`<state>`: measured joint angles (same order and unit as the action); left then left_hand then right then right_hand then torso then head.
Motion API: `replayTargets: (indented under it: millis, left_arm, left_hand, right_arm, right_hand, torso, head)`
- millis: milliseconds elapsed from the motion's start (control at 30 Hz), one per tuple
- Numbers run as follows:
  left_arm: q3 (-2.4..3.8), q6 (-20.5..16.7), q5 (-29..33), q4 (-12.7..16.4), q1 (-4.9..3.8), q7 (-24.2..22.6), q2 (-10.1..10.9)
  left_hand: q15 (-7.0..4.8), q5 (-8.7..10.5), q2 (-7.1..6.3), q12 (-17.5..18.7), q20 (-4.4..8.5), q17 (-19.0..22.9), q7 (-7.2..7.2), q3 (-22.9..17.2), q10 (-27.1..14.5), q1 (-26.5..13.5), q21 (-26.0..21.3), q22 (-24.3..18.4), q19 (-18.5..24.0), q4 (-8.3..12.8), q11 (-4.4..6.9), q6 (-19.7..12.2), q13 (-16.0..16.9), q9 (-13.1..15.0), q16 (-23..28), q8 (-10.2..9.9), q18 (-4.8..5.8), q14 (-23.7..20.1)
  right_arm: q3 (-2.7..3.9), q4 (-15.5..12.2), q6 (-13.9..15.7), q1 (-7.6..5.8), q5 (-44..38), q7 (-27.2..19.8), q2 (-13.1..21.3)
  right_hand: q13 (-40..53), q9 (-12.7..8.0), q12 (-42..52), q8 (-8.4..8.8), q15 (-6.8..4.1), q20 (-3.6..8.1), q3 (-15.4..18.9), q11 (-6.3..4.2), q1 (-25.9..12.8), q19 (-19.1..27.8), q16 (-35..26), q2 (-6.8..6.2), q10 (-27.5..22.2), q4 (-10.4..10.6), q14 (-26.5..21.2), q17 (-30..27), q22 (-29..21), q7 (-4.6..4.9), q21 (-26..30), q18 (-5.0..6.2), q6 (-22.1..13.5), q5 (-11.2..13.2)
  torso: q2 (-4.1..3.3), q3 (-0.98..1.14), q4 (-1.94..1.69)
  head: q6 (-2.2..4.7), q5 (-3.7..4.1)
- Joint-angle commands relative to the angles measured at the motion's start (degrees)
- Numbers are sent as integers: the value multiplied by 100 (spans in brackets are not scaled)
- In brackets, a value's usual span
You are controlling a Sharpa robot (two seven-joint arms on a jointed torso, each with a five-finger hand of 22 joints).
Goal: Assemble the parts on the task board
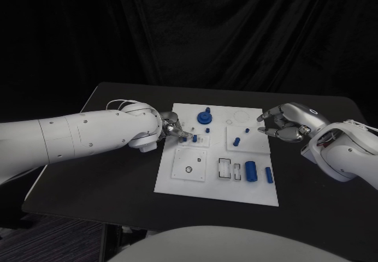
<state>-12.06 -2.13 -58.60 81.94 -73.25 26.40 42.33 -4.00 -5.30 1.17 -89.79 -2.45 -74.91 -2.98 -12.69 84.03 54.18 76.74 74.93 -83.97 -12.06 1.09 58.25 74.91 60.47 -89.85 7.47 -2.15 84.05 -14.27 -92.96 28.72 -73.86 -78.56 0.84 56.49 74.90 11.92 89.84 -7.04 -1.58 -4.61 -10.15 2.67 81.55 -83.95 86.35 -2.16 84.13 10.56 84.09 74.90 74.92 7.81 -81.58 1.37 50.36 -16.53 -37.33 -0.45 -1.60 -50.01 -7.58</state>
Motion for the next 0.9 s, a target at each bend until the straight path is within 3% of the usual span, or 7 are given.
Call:
replayTargets:
  millis: [33,233,300,367,433,533,900]
  left_arm:
    - [-4,26,-16,-3,16,99,5]
    - [-4,-58,-16,-10,17,35,20]
    - [-4,-270,-16,-5,17,-163,31]
    - [-4,-594,-31,13,17,-441,52]
    - [-4,-842,-111,36,17,-631,70]
    - [-3,-1098,-243,68,17,-792,93]
    - [-1,-2127,-867,387,-8,-1278,340]
  left_hand:
    - [22,37,24,-21,-11,-1509,-41,133,597,-101,-21,1041,-20,-162,-39,-3,1509,-21,-15,-39,-103,595]
    - [36,-11,201,-21,-23,-1509,-56,390,597,-253,-33,1053,-25,-463,-54,-35,1509,-15,-15,-54,-104,595]
    - [32,-55,349,-21,-27,-1509,-53,584,597,-482,-17,1068,-38,-473,-46,-18,1509,48,-15,-5,-99,595]
    - [19,-55,511,-21,-14,-1509,-27,841,597,-742,14,1089,-57,-487,-27,20,1509,219,-15,122,-93,595]
    - [-22,73,664,-21,23,-1509,37,1205,597,-964,89,1120,-97,-475,23,91,1509,600,-15,422,-76,595]
    - [-48,12,806,-21,60,-1509,78,1496,597,-816,136,1138,-124,-473,51,5,1509,991,-15,665,-66,595]
    - [-113,-360,935,-21,111,-1509,156,1899,597,-284,270,1179,-192,-465,125,-17,1509,1560,-15,1040,-34,595]
  right_arm:
    - [4,-3,-53,15,6,115,0]
    - [4,-9,-63,15,11,118,11]
    - [4,-11,-61,15,12,122,17]
    - [4,-13,-58,15,13,126,22]
    - [4,-17,-51,15,13,125,29]
    - [4,-25,-40,15,13,119,40]
    - [4,-33,23,17,79,46,86]
  right_hand:
    - [1510,-15,16,30,39,-26,-51,40,62,-241,-22,26,587,0,439,815,1197,8,35,91,49,-99]
    - [1510,-35,16,47,39,-25,-105,40,74,-240,-25,40,587,-21,437,809,1196,10,43,92,59,-249]
    - [1510,-39,16,50,39,-25,-114,40,74,-241,-23,43,587,-23,438,813,1197,11,41,91,60,-268]
    - [1510,-39,16,50,39,-25,-114,40,74,-241,-23,43,587,-23,438,813,1197,11,41,91,60,-268]
    - [1510,-45,16,55,40,-26,-131,41,69,-239,-25,50,587,-22,438,810,1196,12,46,92,63,-306]
    - [1510,-45,16,55,40,-26,-131,41,69,-239,-25,50,587,-22,438,810,1196,12,46,92,63,-306]
    - [1510,-56,16,65,40,-26,-163,42,63,-237,-26,61,587,-25,437,807,1193,13,55,94,68,-376]
  torso:
    - [-3,-1,-5]
    - [-3,-1,-2]
    - [-3,-1,-2]
    - [-3,-2,-2]
    - [-3,-2,-3]
    - [-5,-1,-2]
    - [-6,-3,-6]
  head:
    - [1,-5]
    - [1,-14]
    - [1,-21]
    - [1,-36]
    - [1,-39]
    - [1,-44]
    - [1,-9]
